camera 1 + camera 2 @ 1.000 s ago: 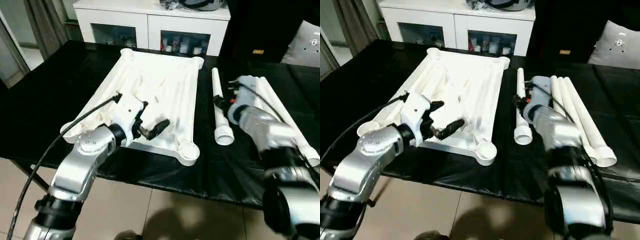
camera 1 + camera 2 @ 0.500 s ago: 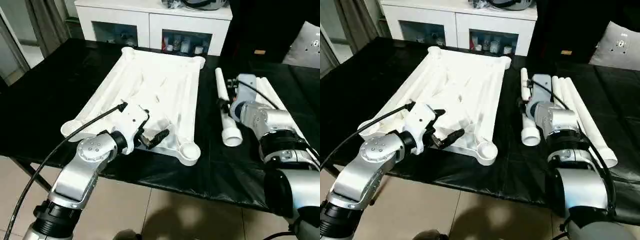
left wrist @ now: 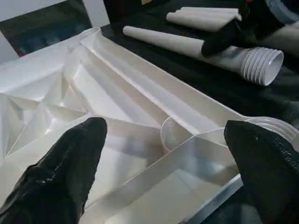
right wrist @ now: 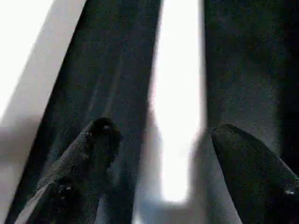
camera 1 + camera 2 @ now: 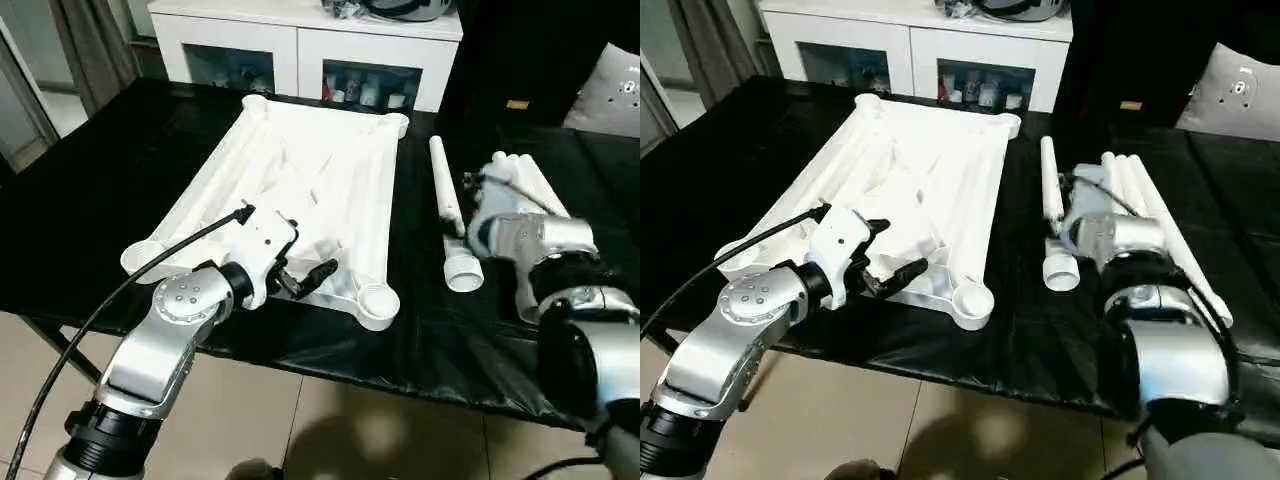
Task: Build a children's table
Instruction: Pick table leg
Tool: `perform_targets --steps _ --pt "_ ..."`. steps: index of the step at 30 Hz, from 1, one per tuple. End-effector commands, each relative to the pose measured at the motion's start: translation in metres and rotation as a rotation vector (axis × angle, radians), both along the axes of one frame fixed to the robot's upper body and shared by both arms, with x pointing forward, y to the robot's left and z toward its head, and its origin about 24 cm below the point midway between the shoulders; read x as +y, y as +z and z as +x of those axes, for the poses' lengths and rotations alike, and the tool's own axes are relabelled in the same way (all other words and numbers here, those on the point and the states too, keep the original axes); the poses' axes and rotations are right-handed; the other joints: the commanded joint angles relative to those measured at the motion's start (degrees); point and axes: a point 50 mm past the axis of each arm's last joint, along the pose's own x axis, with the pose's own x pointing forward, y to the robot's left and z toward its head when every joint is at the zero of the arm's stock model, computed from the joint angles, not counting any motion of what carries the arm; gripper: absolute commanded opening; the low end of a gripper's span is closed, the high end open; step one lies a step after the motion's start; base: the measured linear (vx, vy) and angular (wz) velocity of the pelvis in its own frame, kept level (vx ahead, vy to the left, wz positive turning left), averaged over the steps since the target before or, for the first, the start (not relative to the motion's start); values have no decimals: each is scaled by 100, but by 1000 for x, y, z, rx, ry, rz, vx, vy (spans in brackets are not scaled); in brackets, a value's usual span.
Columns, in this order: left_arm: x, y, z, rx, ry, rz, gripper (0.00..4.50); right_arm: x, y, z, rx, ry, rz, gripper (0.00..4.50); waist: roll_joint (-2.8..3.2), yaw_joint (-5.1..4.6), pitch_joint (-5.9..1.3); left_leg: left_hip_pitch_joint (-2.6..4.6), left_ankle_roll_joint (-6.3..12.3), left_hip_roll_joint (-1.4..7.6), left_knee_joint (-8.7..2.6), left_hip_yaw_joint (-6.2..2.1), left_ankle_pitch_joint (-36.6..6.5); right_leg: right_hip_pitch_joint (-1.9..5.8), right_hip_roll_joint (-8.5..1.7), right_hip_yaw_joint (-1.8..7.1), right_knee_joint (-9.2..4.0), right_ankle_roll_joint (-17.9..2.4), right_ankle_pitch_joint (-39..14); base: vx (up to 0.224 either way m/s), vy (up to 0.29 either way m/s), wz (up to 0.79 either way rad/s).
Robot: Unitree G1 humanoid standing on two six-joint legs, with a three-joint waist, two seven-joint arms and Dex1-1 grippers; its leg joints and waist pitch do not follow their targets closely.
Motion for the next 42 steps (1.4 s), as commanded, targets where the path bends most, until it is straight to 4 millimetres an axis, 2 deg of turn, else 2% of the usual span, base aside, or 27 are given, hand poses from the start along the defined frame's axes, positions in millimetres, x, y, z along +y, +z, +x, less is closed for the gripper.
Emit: perform_targets --steps 1,2,6,9,17,28,34,38,39,40,42 --pt "-2 1 -2 -6 -20 16 450 2 0 -1 19 2 57 360 -52 6 -405 82 305 591 -366 -236 -347 303 -833 453 -377 -1038 -514 0 0 0" --pt "-2 1 -2 -6 -20 16 450 2 -1 -1 22 2 61 334 -49 10 -410 88 298 596 -363 -234 -342 294 -840 452 -375 -1048 -496 0 0 0" --pt "-2 0 -3 -6 -21 16 450 3 -6 -4 48 10 67 300 -79 6 -405 80 281 588 -363 -224 -344 300 -848 454 -382 -1058 -541 0 0 0" --pt "-3 0 -3 -5 -23 15 450 2 -9 -6 75 18 72 277 -57 9 -405 87 279 586 -360 -224 -338 294 -848 453 -385 -1062 -575 0 0 0" --pt "-5 -1 -4 0 -33 13 450 -2 -14 -10 106 9 73 204 -65 12 -401 84 272 584 -358 -221 -366 293 -853 453 -400 -1041 -649 0 0 0" --pt "-6 -1 -6 16 -54 4 450 0 -15 -11 102 26 69 191 -66 9 -404 86 269 587 -359 -224 -357 288 -845 451 -392 -1038 -634 0 0 0" --pt "-5 0 -6 17 -53 3 450 -5 -13 -8 49 -36 68 191 -56 15 -404 100 221 595 -362 -223 -406 278 -856 460 -401 -1029 -660 0 0 0" --pt "-4 0 -6 18 -49 1 450 -10 5 2 -106 -67 97 191 -64 16 -402 86 237 588 -363 -223 -406 291 -855 457 -390 -996 -592 0 0 0" --pt "-3 0 -6 18 -48 1 450 -10 10 4 -158 -73 114 191 -46 20 -415 90 237 586 -357 -228 -379 293 -853 454 -379 -997 -562 0 0 0" --pt "-3 0 -6 17 -46 1 450 -13 17 7 -221 -70 100 191 -62 11 -418 82 269 583 -357 -225 -346 295 -848 451 -373 -1003 -501 0 0 0" --pt "-3 0 -5 16 -44 1 450 -14 24 9 -279 -71 106 191 -39 16 -413 79 299 583 -354 -227 -333 288 -849 449 -375 -996 -492 0 0 0"
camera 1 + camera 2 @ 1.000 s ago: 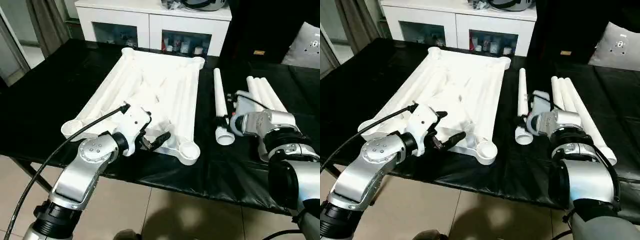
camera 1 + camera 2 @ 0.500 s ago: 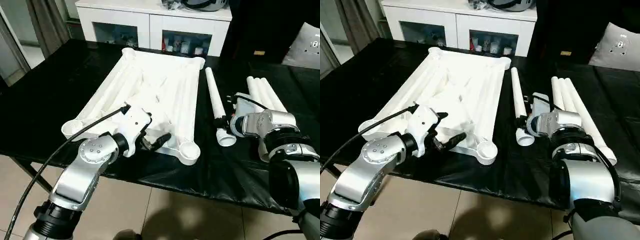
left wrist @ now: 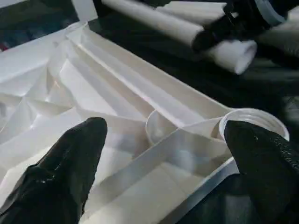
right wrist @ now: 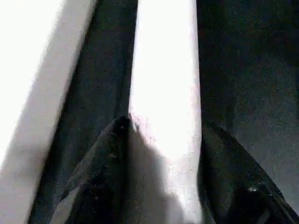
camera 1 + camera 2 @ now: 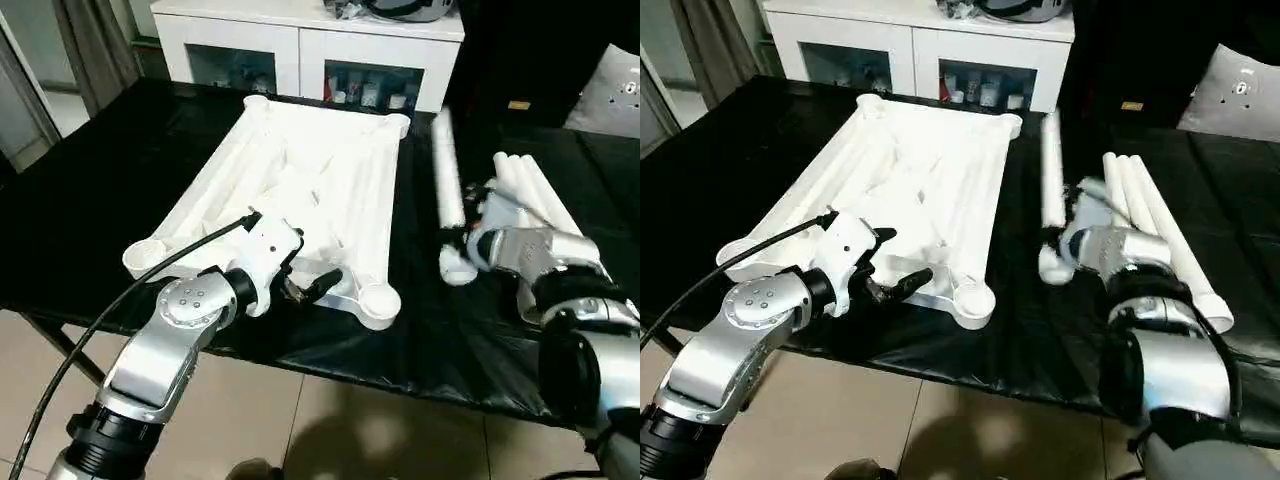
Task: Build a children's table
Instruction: Pick table leg
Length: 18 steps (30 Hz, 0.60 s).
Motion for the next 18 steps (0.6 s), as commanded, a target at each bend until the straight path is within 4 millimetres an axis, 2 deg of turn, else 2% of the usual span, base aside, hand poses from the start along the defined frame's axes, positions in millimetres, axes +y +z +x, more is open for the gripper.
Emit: perform_targets --steps 1,2,3,7,11,15,18 --pt "1 4 0 -18 -1 -6 450 -4 25 7 -153 -6 42 191 -33 6 -411 91 314 576 -365 -227 -368 291 -830 450 -397 -972 -532 0 0 0" --pt "1 6 2 -29 10 -14 450 -4 32 8 -200 5 84 191 -47 3 -411 83 345 579 -369 -229 -375 301 -826 452 -399 -959 -510 0 0 0" --pt "2 9 5 -50 33 -24 450 -5 40 8 -263 20 101 191 -28 7 -415 86 354 575 -365 -233 -377 305 -830 449 -398 -958 -507 0 0 0" --pt "4 14 13 -87 85 -41 450 -2 49 6 -367 78 123 191 -35 9 -417 86 401 566 -356 -232 -372 302 -819 443 -415 -952 -537 0 0 0" --pt "3 30 24 -128 145 -138 450 14 61 -3 -501 239 258 191 -57 27 -431 81 516 581 -359 -243 -292 317 -827 436 -411 -938 -469 0 0 0" --pt "-3 50 33 -134 153 -286 450 28 64 -15 -570 374 384 191 -67 53 -440 75 632 605 -359 -253 -210 318 -840 436 -395 -985 -248 0 0 0" --pt "-7 62 38 -134 149 -373 450 35 61 -21 -577 431 412 191 -74 81 -428 76 632 587 -348 -240 -229 312 -860 439 -430 -974 -430 0 0 0"
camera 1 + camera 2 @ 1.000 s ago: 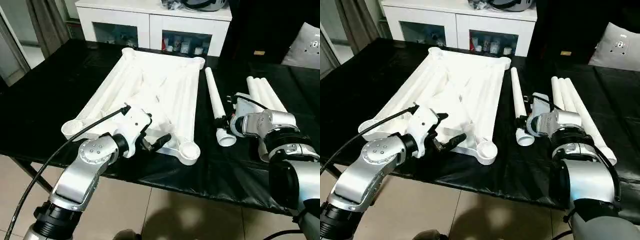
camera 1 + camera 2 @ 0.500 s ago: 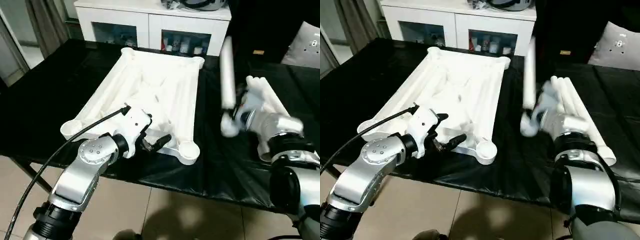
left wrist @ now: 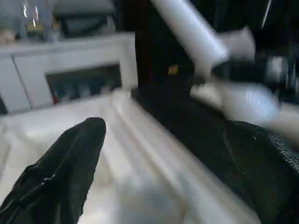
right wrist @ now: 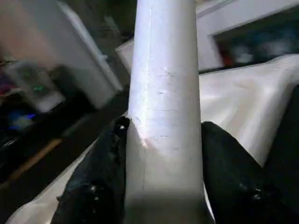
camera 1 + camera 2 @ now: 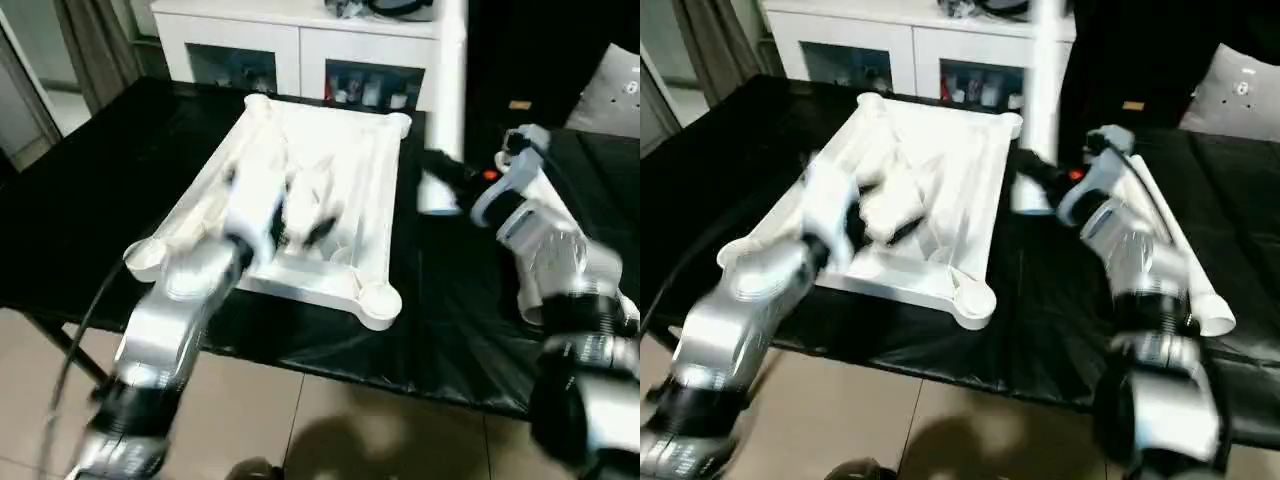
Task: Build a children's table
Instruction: Pick table leg
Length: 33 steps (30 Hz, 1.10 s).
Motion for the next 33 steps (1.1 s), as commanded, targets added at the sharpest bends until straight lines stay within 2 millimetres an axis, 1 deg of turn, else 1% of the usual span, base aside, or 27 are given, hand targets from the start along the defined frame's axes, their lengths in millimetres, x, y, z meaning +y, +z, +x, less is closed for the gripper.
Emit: perform_targets --steps 1,2,3,4,5,6,8,9,10,11,12,15,18,19,20,23,28,29,30,31,32,33 --pt "0 9 5 27 -6 -108 450 7 4 -7 -37 80 23 191 -76 36 -421 71 561 562 -343 -222 -280 321 -851 443 -448 -941 -562 0 0 0" --pt "0 11 6 28 -10 -125 450 8 4 -8 -39 91 27 191 -74 58 -426 79 538 568 -342 -225 -283 321 -862 444 -451 -926 -598 0 0 0" --pt "-3 19 9 41 -32 -207 450 13 3 -12 -46 134 46 191 -62 65 -423 79 540 580 -354 -244 -275 309 -844 437 -456 -899 -655 0 0 0" --pt "-4 21 10 45 -38 -229 450 14 3 -14 -49 144 51 191 -66 86 -423 91 532 581 -352 -234 -297 307 -848 442 -475 -867 -709 0 0 0" --pt "-5 23 11 49 -45 -255 450 16 3 -15 -52 156 57 191 -76 96 -422 75 529 585 -361 -248 -301 316 -861 438 -477 -863 -750 0 0 0" --pt "-7 27 13 51 -55 -284 450 18 3 -18 -57 175 66 190 -87 107 -425 85 513 592 -362 -255 -298 311 -862 436 -469 -847 -781 0 0 0" --pt "-11 33 16 56 -75 -313 450 20 2 -22 -61 203 79 190 -87 135 -421 95 527 582 -359 -246 -290 295 -858 446 -484 -776 -856 0 0 0" --pt "-13 36 17 54 -86 -322 450 22 1 -23 -61 215 79 190 -94 137 -422 88 526 586 -364 -252 -278 299 -862 443 -482 -761 -875 0 0 0" --pt "-15 38 18 55 -95 -331 450 23 0 -25 -60 222 78 190 -92 150 -422 85 526 581 -363 -249 -250 301 -863 445 -488 -700 -887 0 0 0" --pt "-17 39 19 62 -104 -346 450 24 -1 -26 -60 230 80 190 -81 159 -430 99 516 599 -367 -259 -241 288 -857 439 -483 -686 -872 0 0 0" --pt "-20 41 21 76 -116 -363 450 26 -1 -28 -60 246 82 190 -80 152 -426 93 509 603 -370 -263 -232 291 -857 438 -470 -697 -843 0 0 0" --pt "-23 41 23 102 -119 -371 450 28 -1 -31 -65 265 87 190 -83 161 -438 84 531 606 -363 -268 -171 303 -880 444 -456 -730 -660 0 0 0" --pt "-25 39 25 137 -117 -376 450 30 -2 -34 -62 281 93 190 -89 163 -429 76 536 595 -366 -265 -176 308 -873 442 -470 -695 -714 0 0 0" --pt "-26 38 25 149 -122 -382 450 30 -3 -36 -58 287 87 190 -87 169 -430 74 535 595 -365 -264 -179 310 -885 443 -479 -674 -745 0 0 0" --pt "-28 38 26 153 -124 -377 450 31 -5 -39 -42 298 91 190 -93 167 -430 79 525 595 -368 -267 -173 307 -872 439 -479 -662 -757 0 0 0" --pt "-28 38 26 150 -123 -360 450 31 -4 -42 -48 302 116 190 -90 173 -430 80 525 604 -373 -272 -198 308 -889 443 -491 -622 -810 0 0 0" --pt "-27 40 27 166 -138 -382 450 32 -5 -46 -52 296 112 190 -84 174 -426 81 475 607 -379 -277 -223 299 -882 441 -487 -624 -847 0 0 0" --pt "-27 41 28 171 -146 -392 450 33 -7 -47 -43 301 106 190 -58 175 -422 90 457 613 -383 -278 -260 290 -880 441 -499 -626 -859 0 0 0" --pt "-27 41 28 174 -151 -399 450 34 -8 -47 -36 305 102 190 -66 171 -423 89 449 615 -385 -280 -281 295 -886 442 -497 -638 -855 0 0 0" --pt "-27 43 28 186 -164 -427 450 35 -8 -49 -42 316 113 190 -50 178 -424 85 430 609 -381 -280 -281 299 -894 444 -493 -660 -843 0 0 0" --pt "-28 43 28 187 -165 -430 450 35 -8 -49 -44 318 115 190 -56 177 -421 80 429 602 -379 -274 -287 302 -891 445 -503 -660 -843 0 0 0" --pt "-29 45 29 210 -190 -478 450 35 -6 -53 -66 348 149 190 -63 183 -424 81 429 598 -376 -272 -302 306 -890 443 -499 -675 -825 0 0 0"
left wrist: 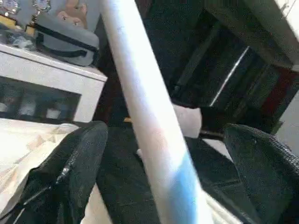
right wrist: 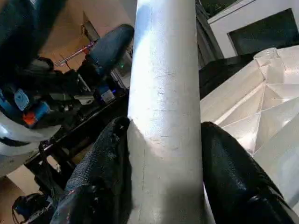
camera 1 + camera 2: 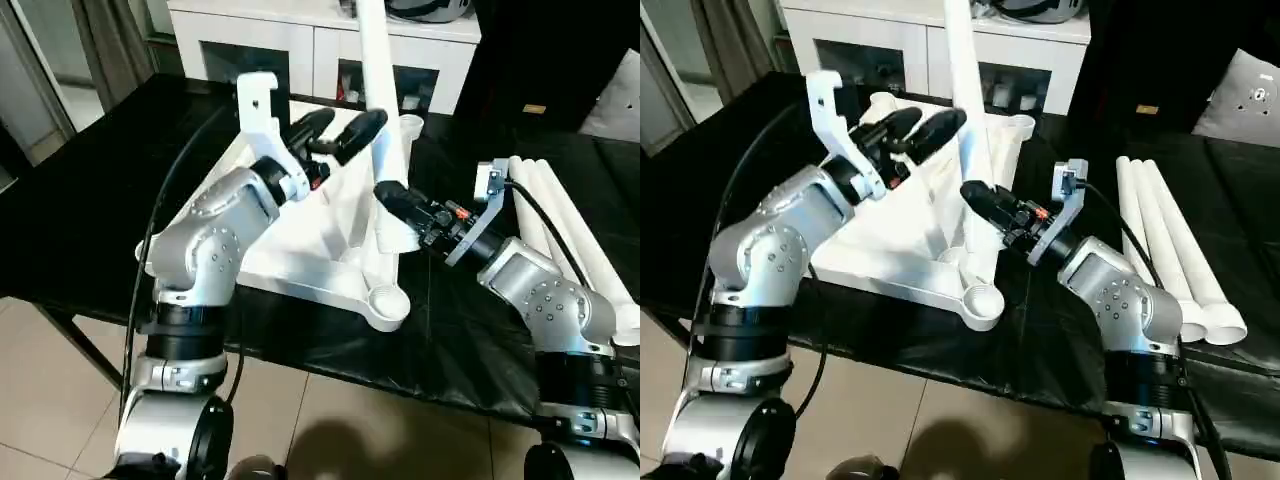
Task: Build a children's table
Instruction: Pick table leg
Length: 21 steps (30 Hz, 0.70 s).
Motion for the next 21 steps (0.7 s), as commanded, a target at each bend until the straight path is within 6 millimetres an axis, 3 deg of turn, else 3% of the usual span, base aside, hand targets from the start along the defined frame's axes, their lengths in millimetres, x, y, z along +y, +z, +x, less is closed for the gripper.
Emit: perform_targets --steps 1,6,13,19,20,21 --pt "-2 5 1 22 -37 -54 450 3 8 -5 -43 53 49 190 -56 33 -431 89 443 600 -367 -270 -309 312 -902 450 -486 -712 -799 0 0 0" --pt "-7 7 -2 65 -102 -126 450 9 9 -15 -60 137 74 190 -63 60 -425 90 507 620 -372 -281 -271 301 -895 448 -482 -702 -776 0 0 0" --pt "-15 8 -12 80 -213 -171 450 12 7 -16 -57 146 62 190 -59 104 -421 104 402 628 -386 -280 -329 290 -905 454 -507 -633 -1027 0 0 0" --pt "-19 8 -18 89 -272 -205 450 13 7 -17 -63 153 49 190 -61 102 -420 97 411 630 -394 -283 -326 294 -904 458 -502 -645 -907 0 0 0" --pt "-20 9 -20 85 -288 -213 423 13 7 -18 -67 156 47 190 -49 104 -420 101 389 632 -394 -285 -340 295 -903 456 -503 -638 -927 0 0 0" --pt "-20 9 -20 82 -296 -216 423 13 7 -18 -68 159 48 190 -54 103 -420 98 390 631 -398 -287 -337 298 -898 454 -505 -629 -918 0 0 0"
